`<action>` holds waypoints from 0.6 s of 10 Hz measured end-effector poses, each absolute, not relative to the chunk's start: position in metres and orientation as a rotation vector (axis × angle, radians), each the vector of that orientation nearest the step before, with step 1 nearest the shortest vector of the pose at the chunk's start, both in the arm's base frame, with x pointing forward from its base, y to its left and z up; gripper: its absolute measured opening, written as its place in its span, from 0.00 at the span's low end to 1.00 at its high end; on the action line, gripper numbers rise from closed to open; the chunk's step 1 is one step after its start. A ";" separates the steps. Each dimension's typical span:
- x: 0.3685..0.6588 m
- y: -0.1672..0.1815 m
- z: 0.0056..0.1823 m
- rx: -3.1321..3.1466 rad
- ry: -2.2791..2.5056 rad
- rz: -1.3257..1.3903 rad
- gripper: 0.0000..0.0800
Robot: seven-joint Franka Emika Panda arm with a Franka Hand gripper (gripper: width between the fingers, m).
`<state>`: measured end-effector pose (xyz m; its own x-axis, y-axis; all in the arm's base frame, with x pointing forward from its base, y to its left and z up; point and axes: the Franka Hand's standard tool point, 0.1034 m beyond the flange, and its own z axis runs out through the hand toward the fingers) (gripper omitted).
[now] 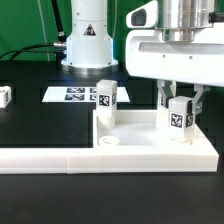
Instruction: Assemble square table
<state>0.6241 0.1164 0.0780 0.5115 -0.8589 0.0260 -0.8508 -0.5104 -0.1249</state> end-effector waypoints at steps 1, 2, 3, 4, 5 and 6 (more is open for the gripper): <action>0.624 0.116 0.078 -2.608 1.561 -0.123 0.36; 0.624 0.116 0.078 -2.585 1.594 -0.118 0.36; 0.624 0.117 0.078 -2.534 1.662 -0.108 0.36; 0.624 0.117 0.077 -2.550 1.639 -0.109 0.51; 0.624 0.117 0.077 -2.585 1.586 -0.112 0.68; 0.624 0.117 0.078 -2.620 1.532 -0.113 0.68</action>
Offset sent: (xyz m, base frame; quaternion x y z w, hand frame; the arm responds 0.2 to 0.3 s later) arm 0.0000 0.0000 0.0000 0.0000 0.0000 0.0650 0.9979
